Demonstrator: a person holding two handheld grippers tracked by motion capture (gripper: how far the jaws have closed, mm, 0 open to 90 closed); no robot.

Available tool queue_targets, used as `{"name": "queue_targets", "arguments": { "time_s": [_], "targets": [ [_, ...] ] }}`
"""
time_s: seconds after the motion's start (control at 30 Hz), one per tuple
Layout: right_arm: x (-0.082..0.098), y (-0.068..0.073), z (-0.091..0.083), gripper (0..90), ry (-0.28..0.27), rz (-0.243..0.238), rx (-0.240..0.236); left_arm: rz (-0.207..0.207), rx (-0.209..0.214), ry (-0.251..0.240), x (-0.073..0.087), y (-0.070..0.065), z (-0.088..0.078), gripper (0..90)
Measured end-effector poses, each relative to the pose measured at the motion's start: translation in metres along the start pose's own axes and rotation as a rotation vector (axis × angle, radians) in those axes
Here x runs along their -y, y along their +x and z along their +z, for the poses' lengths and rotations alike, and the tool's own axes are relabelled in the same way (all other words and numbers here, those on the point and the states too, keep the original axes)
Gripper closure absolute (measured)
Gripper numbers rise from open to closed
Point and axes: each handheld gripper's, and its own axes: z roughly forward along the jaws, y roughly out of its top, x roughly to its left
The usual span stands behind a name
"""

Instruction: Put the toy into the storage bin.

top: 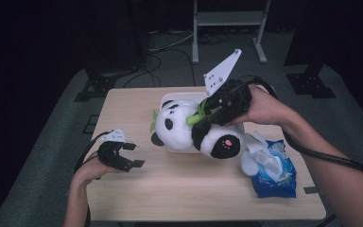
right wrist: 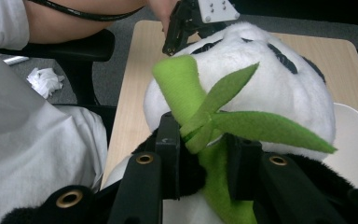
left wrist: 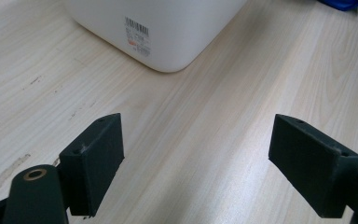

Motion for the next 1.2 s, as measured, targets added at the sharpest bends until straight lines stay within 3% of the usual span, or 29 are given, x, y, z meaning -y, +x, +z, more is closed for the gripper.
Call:
{"name": "queue_targets", "arguments": {
  "time_s": [0.43, 0.67, 1.0, 1.2],
  "targets": [
    [-0.005, -0.03, -0.015, 69.9, -0.002, -0.005, 0.021, -0.006, 0.012, 0.011, 0.002, 0.0, 0.004, 16.7],
    [-0.007, -0.046, -0.013, 69.8, 0.01, -0.009, 0.032, -0.016, 0.01, 0.007, 0.004, 0.0, 0.003, 16.7],
    [-0.002, -0.082, -0.007, 69.8, 0.034, 0.0, 0.044, -0.031, 0.011, 0.011, 0.006, 0.002, 0.004, 16.7],
    [0.002, -0.094, -0.004, 69.8, 0.048, -0.001, 0.05, -0.029, 0.011, 0.011, 0.006, 0.002, 0.004, 16.7]
  ]
}}
